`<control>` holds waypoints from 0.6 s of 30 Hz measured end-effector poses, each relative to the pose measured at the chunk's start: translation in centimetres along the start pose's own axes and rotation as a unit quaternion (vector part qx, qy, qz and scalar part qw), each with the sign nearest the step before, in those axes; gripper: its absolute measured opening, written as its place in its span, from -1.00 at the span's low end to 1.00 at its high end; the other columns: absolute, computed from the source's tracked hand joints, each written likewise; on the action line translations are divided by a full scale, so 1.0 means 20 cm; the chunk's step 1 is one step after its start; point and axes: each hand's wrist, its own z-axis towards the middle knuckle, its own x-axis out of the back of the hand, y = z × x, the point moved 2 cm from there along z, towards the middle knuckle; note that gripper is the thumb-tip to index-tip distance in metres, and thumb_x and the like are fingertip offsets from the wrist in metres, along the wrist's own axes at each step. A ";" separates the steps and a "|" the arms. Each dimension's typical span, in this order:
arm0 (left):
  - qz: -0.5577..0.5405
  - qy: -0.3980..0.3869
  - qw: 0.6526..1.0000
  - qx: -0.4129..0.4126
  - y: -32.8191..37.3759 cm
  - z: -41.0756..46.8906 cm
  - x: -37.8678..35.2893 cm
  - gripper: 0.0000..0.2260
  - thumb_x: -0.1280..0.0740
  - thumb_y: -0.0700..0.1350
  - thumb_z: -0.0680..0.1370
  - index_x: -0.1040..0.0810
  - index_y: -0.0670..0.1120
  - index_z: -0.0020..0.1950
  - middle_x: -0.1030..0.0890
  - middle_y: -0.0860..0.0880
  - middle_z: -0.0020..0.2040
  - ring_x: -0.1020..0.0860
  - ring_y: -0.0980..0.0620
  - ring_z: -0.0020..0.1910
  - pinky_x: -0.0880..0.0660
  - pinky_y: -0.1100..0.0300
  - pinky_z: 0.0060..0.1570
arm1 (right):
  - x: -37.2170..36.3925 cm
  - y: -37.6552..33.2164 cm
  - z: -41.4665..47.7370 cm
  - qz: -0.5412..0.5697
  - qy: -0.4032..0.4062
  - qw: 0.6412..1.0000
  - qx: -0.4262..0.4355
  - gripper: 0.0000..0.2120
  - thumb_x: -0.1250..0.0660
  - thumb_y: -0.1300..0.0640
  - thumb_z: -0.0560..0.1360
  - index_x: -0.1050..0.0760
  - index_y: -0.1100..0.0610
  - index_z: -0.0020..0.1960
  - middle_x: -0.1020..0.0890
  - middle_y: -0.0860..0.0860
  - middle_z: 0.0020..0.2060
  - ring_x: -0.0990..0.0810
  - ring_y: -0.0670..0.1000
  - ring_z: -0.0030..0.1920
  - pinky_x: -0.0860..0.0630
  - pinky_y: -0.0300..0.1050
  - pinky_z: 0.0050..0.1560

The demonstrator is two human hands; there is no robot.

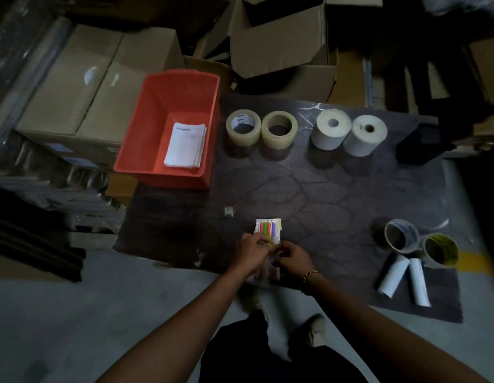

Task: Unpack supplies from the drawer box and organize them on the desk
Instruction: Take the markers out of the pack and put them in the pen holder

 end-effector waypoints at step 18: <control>-0.371 -0.088 0.924 0.023 0.45 -0.07 0.24 -0.75 -0.23 -0.28 0.49 -0.59 -0.03 0.04 -0.64 -0.06 -0.09 -0.58 0.01 -0.14 -0.44 0.17 -0.08 | 0.42 -0.46 -0.09 0.249 0.006 0.967 0.054 -0.66 -0.09 0.57 0.45 -0.49 0.22 -0.22 -0.52 -0.09 -0.60 -0.40 -0.22 -0.64 -0.30 -0.43 -0.60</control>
